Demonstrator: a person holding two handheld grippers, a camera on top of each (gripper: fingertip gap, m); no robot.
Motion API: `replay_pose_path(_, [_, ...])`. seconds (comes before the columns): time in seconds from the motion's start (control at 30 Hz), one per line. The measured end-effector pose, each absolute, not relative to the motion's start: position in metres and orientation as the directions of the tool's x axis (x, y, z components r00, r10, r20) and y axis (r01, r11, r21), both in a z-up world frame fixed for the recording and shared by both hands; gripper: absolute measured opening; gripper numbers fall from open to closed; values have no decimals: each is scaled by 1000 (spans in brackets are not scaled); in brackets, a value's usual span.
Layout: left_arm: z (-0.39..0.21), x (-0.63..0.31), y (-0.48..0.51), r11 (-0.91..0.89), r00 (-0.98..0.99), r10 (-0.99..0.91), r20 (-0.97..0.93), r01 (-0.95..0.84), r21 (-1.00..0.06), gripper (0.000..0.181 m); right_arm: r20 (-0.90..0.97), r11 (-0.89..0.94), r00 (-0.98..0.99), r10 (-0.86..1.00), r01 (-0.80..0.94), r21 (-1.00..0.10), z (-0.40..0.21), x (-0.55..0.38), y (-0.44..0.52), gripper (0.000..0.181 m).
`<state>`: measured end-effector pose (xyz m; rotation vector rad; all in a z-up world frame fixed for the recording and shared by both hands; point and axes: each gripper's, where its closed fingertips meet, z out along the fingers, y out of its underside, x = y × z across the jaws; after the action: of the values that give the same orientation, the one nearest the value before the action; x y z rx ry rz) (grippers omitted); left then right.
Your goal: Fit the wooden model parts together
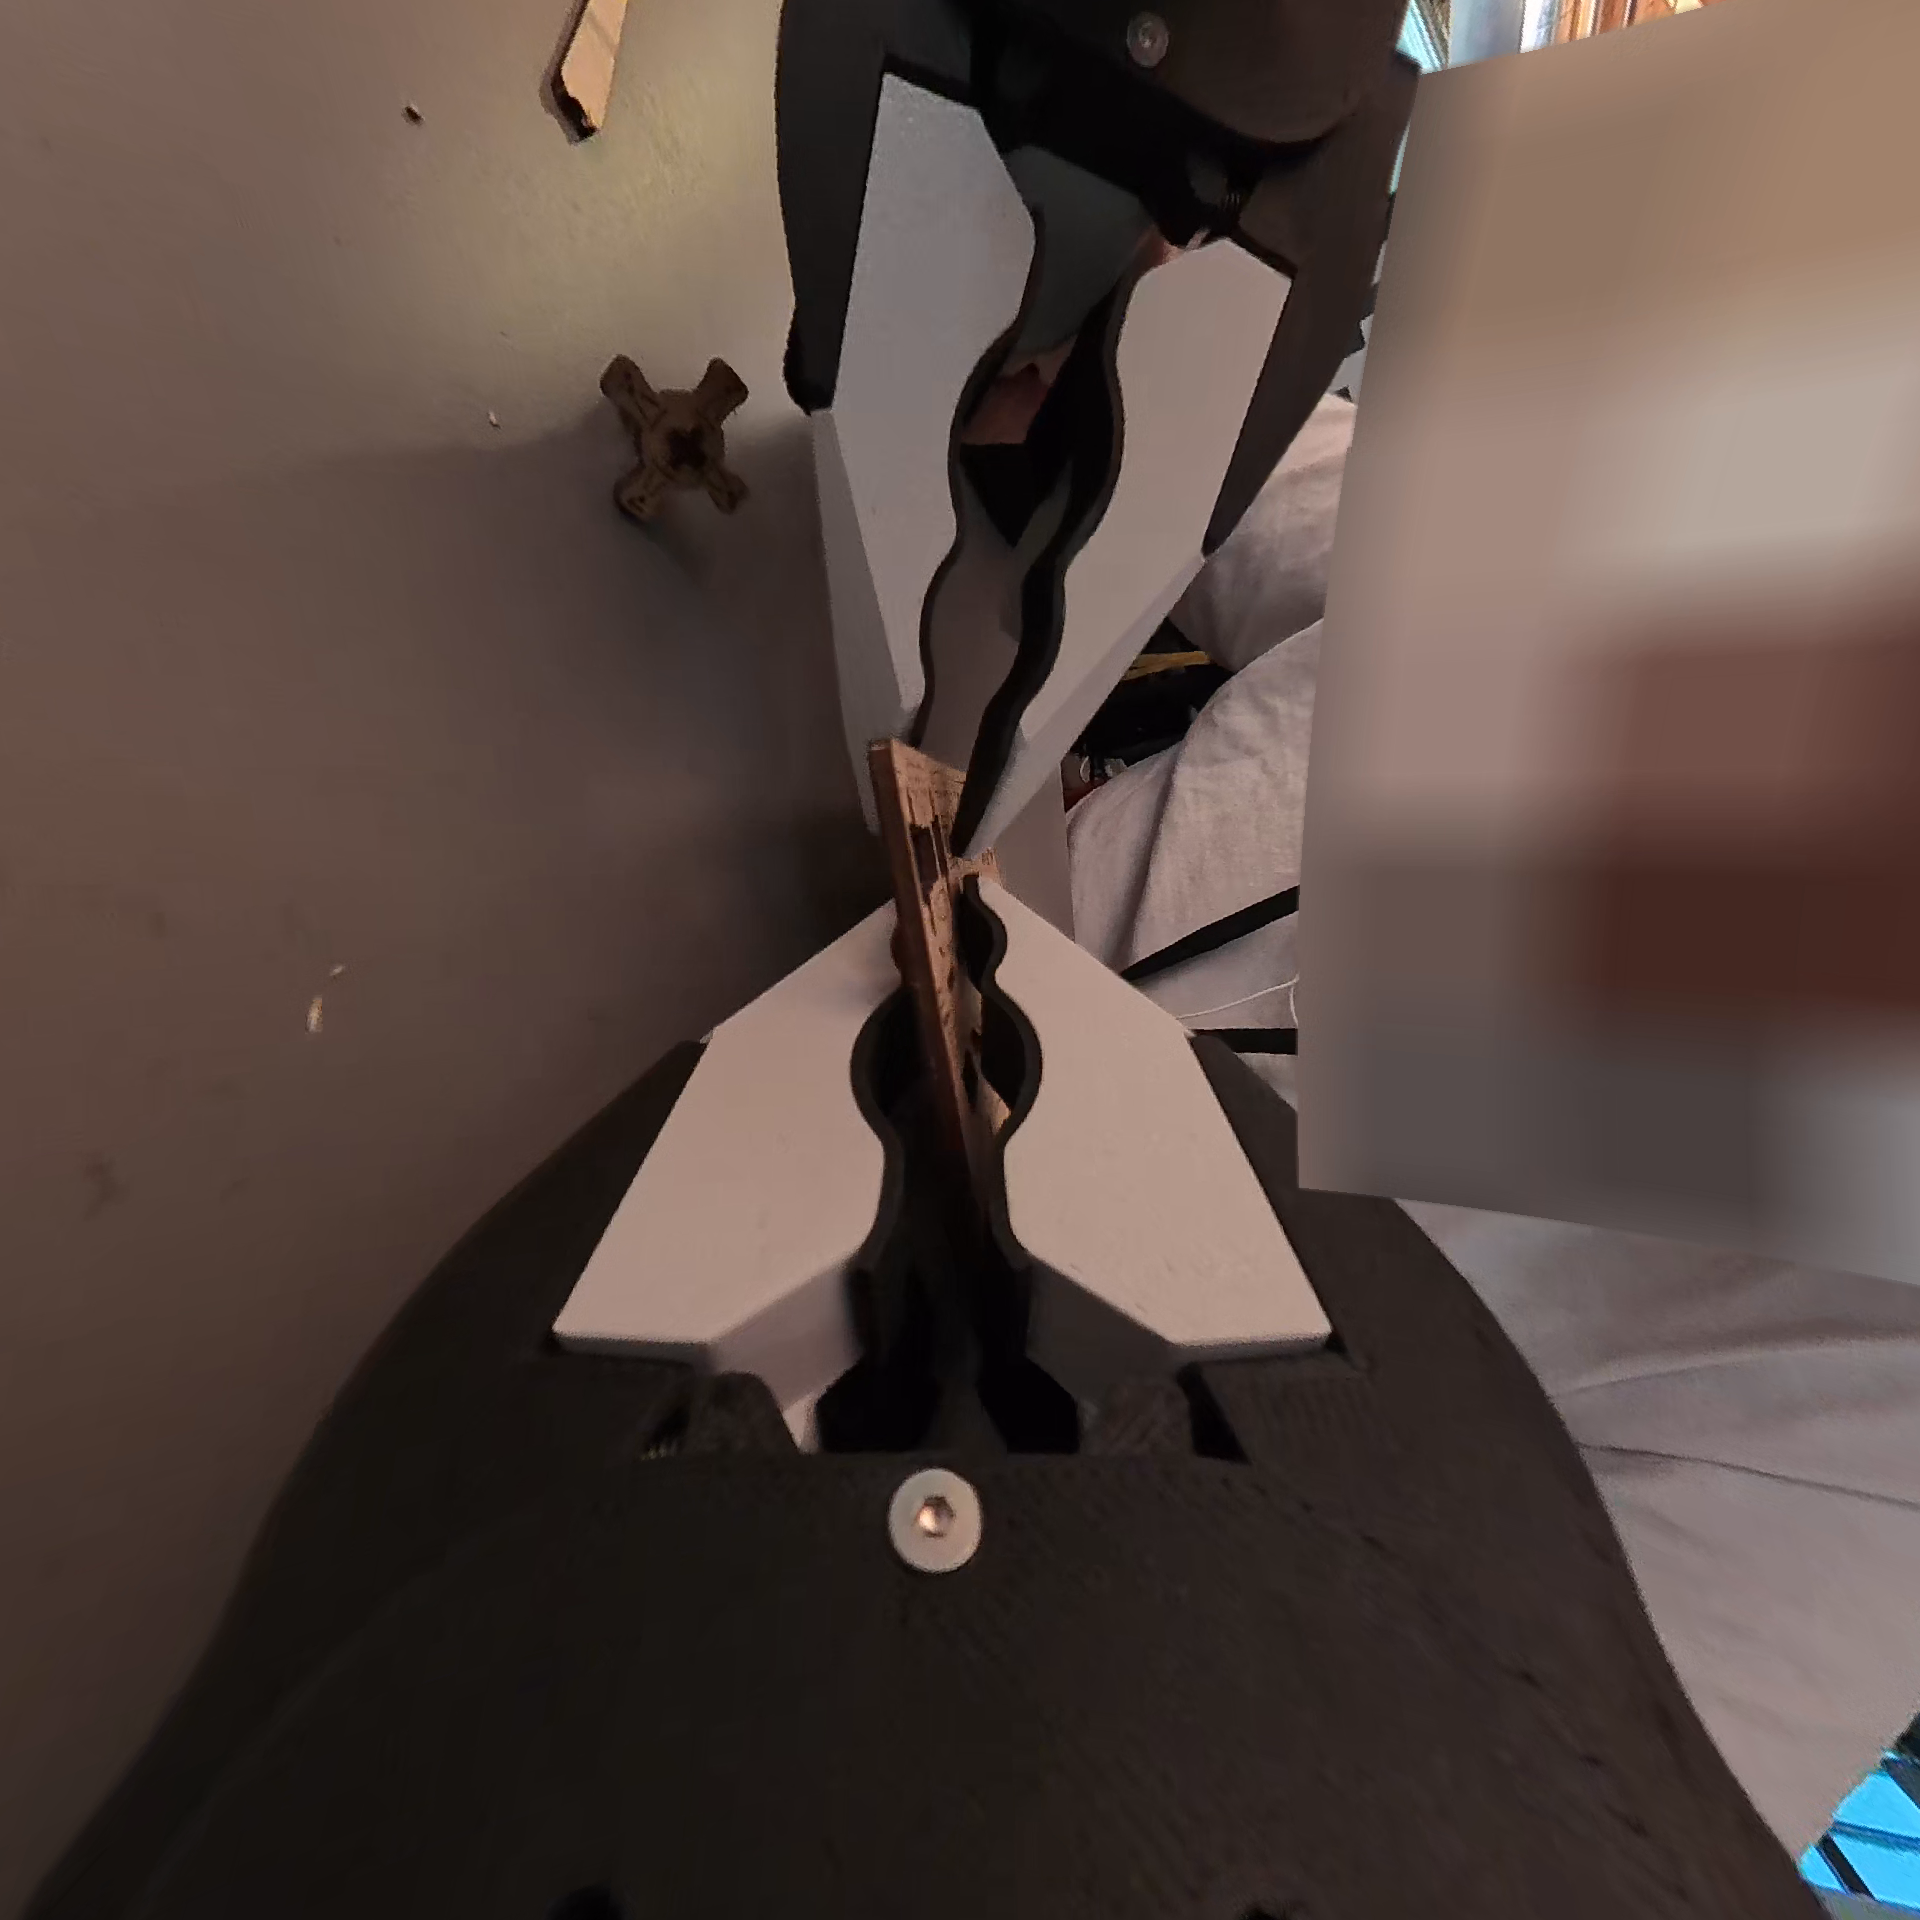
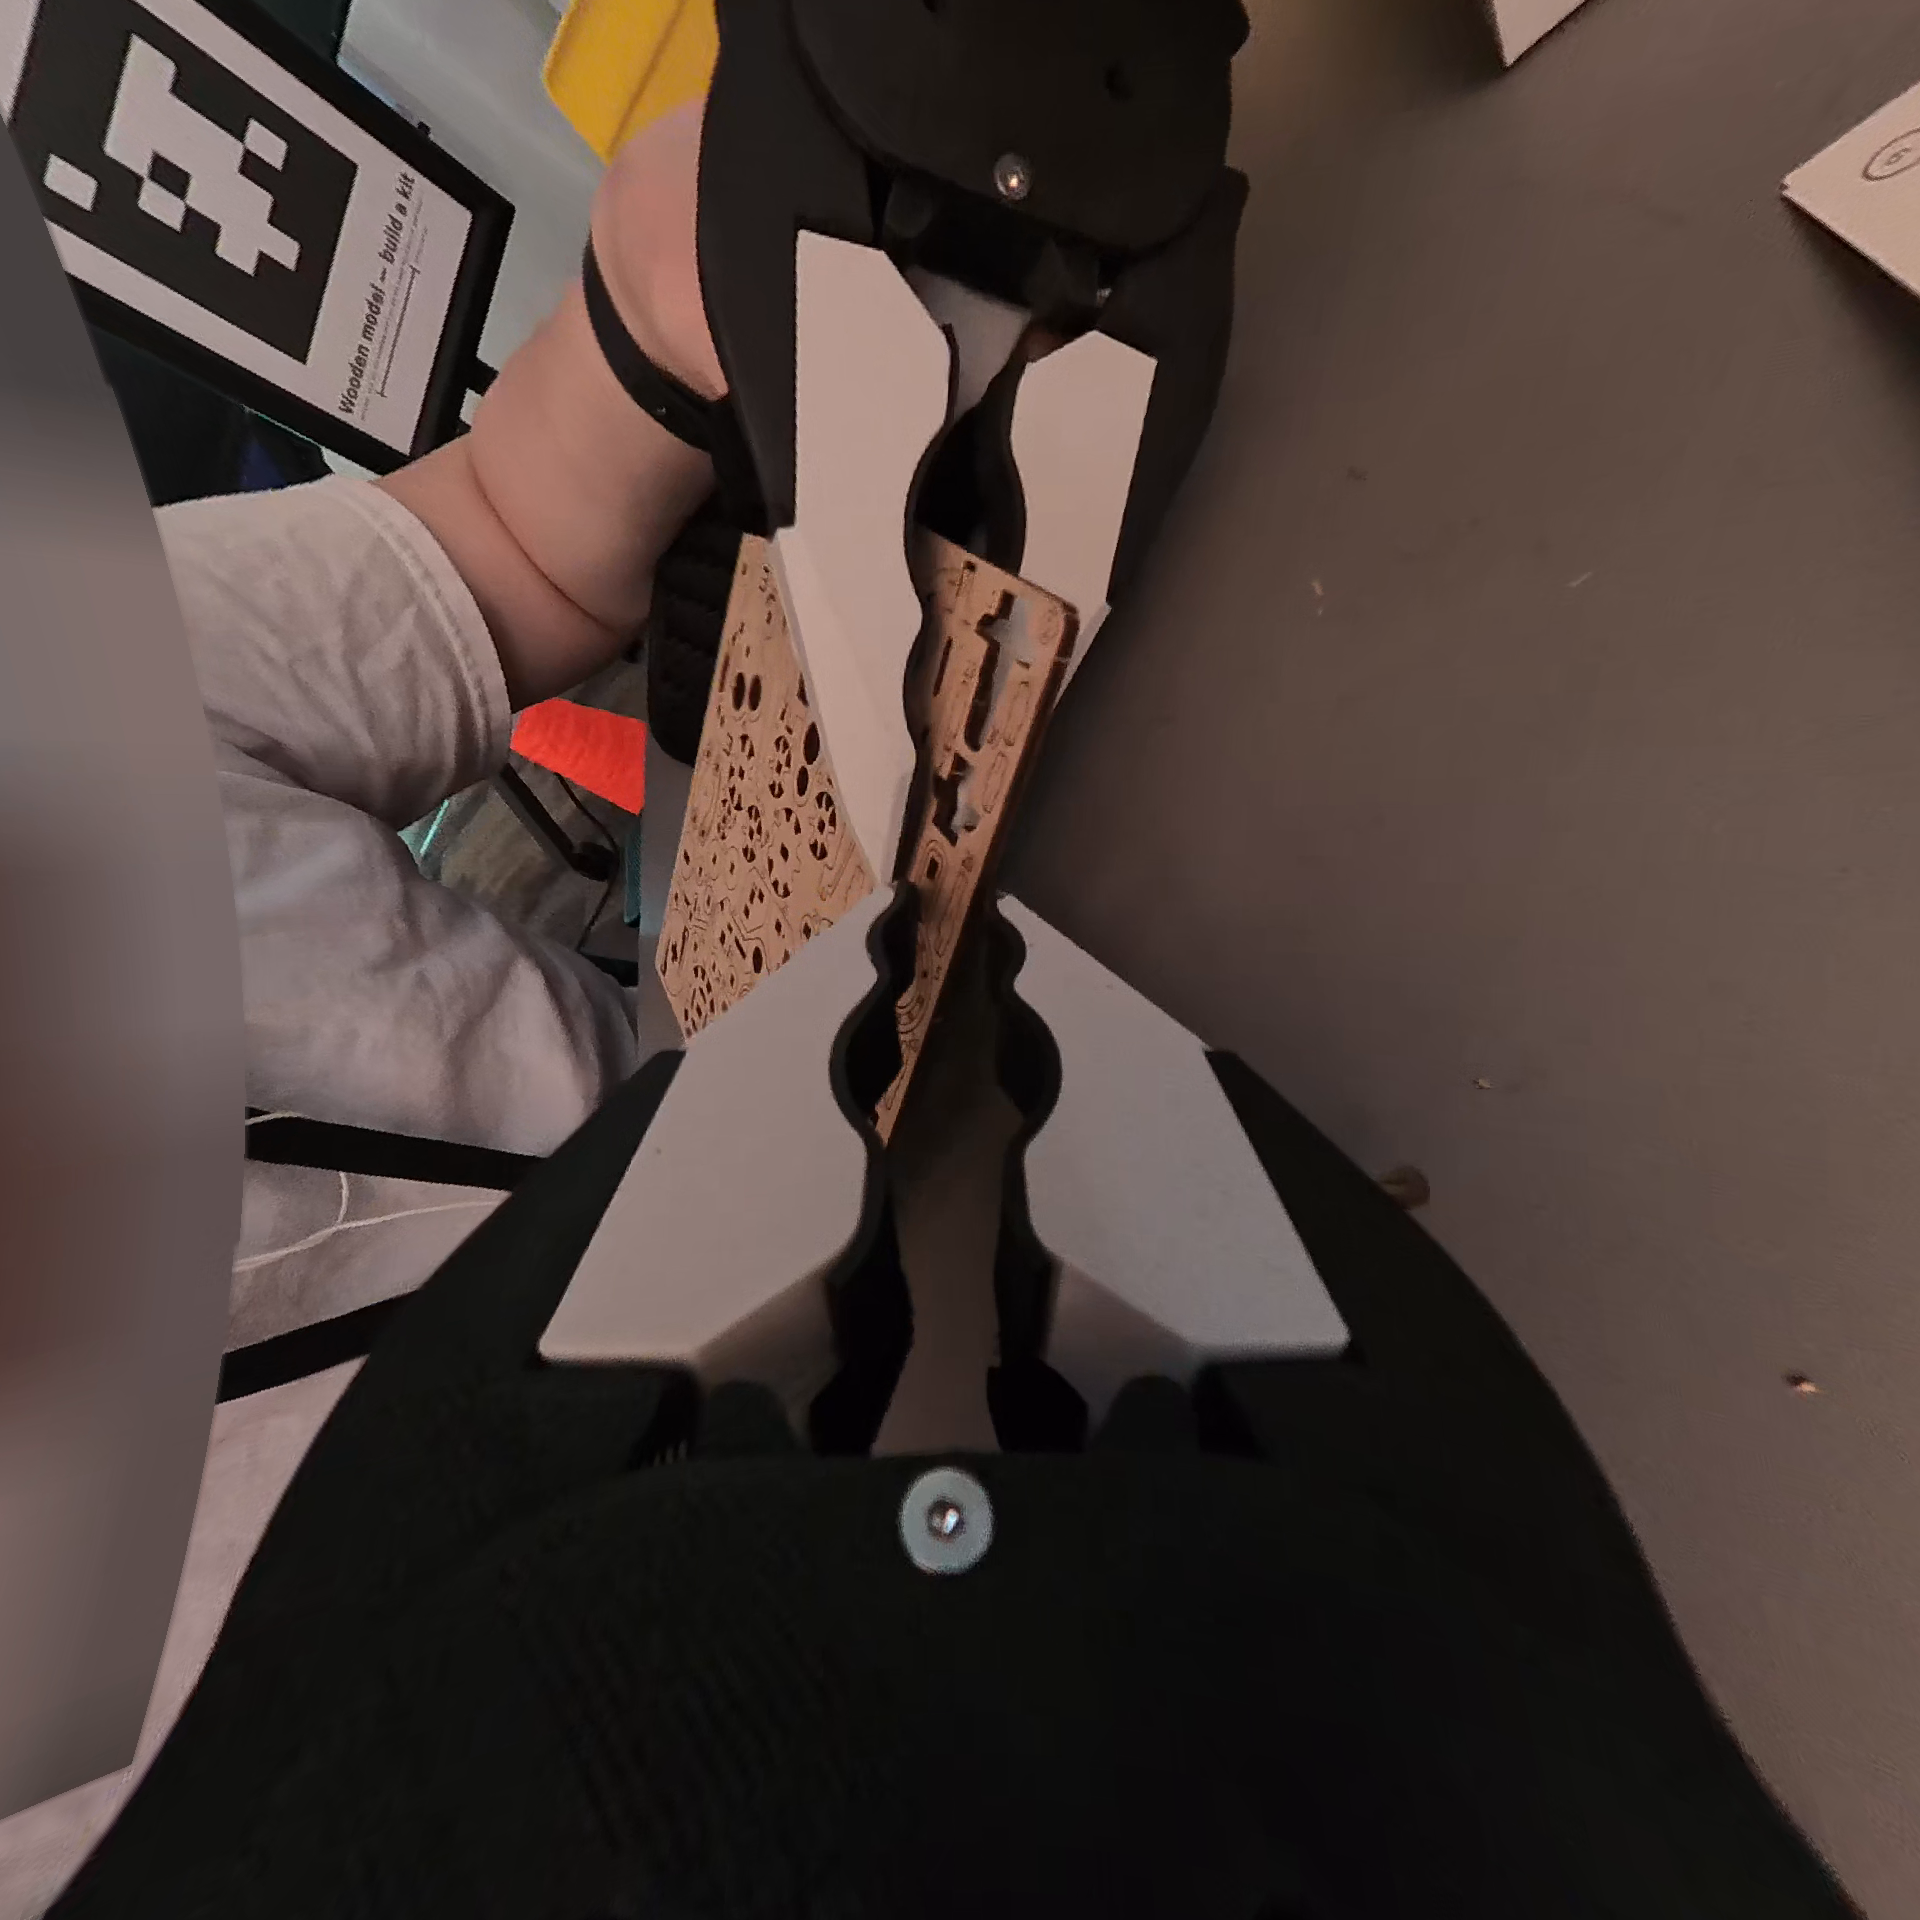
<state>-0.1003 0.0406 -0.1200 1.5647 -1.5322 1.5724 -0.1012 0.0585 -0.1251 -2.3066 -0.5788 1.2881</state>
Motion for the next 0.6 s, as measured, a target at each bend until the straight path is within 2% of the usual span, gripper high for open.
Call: replay_pose_path(0.6, [-127, -100, 41, -279, -240, -409, 881, -886, -371, 2, -626, -790, 511, 589, 200, -580, -133, -101, 59, 11])
